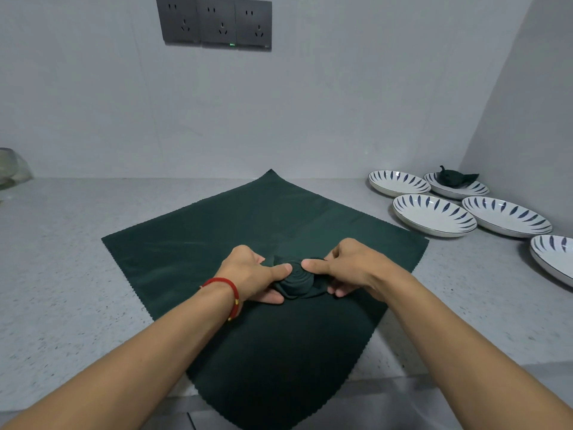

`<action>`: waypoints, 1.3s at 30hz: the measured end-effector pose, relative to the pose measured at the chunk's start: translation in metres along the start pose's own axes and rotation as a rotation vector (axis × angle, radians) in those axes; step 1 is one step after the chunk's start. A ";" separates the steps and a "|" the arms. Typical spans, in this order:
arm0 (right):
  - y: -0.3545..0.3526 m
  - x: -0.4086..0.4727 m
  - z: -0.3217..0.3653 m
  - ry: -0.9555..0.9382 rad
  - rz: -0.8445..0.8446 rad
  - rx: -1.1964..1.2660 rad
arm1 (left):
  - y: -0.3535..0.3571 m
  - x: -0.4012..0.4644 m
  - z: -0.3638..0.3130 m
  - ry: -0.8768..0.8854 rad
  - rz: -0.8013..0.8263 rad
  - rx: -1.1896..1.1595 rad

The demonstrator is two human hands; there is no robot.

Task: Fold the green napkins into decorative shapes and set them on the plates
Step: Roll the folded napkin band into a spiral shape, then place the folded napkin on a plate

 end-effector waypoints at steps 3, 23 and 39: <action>0.011 -0.001 -0.001 0.055 0.066 0.155 | 0.006 -0.001 -0.001 -0.032 0.040 -0.044; -0.101 -0.013 -0.020 0.019 -0.267 0.304 | 0.086 0.001 -0.098 0.064 0.062 -0.157; -0.372 0.053 -0.197 0.233 -0.679 0.217 | 0.407 0.104 -0.209 0.068 0.281 -0.219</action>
Point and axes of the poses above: each hand's wrist, its own x-axis towards the middle knuckle, its own y-axis out of the palm, z = x × y, the point moved 9 cm from there along x, towards the middle knuckle, and after that the axes turned 5 degrees about -z, right-handed, at the moved point
